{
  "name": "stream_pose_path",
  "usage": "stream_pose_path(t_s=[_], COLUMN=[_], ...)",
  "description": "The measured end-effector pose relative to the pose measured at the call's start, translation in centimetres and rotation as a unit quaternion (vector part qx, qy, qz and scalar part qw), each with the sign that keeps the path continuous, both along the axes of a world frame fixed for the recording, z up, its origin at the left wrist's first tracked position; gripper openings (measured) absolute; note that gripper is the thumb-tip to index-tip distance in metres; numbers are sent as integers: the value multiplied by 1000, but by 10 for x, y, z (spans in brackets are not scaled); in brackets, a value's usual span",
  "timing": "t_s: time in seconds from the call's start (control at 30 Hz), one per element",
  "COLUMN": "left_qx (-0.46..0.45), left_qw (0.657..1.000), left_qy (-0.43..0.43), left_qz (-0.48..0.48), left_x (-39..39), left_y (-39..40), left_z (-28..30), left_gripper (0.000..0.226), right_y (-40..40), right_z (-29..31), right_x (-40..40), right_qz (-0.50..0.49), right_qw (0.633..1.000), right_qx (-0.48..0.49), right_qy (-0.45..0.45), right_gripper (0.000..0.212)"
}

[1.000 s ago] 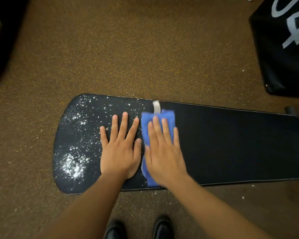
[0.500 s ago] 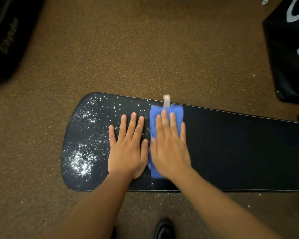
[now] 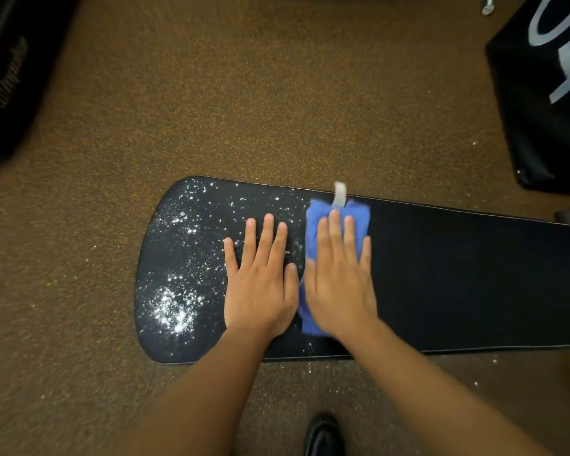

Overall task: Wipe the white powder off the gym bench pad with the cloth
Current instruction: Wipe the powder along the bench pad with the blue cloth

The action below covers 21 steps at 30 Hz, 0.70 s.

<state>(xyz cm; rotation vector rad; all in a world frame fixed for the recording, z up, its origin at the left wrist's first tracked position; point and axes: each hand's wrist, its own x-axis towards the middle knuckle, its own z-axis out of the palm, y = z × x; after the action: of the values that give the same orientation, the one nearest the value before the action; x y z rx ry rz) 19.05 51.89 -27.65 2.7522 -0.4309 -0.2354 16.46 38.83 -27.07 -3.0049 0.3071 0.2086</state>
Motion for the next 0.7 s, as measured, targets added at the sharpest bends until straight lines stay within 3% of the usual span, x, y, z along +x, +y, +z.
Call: stream_pose_path(t_s=[0.13,0.4,0.7], left_qx=[-45,38,45], left_qw=[999,999,998], left_qy=[14,-8,-1], left_qz=[-5,-29,-34], left_x=[2,27,30], left_y=[10,67,67], left_z=[8,8,3], left_gripper=[66,64,64], right_y=[7,10,21], right_z=[-4,-2,-1], right_x=[-32,-30,-1], right_qz=[38,10,-72], right_qw=[999,1000,997], right_qx=[1,4,23], right_qy=[-16,4,9], right_gripper=[65,67,68])
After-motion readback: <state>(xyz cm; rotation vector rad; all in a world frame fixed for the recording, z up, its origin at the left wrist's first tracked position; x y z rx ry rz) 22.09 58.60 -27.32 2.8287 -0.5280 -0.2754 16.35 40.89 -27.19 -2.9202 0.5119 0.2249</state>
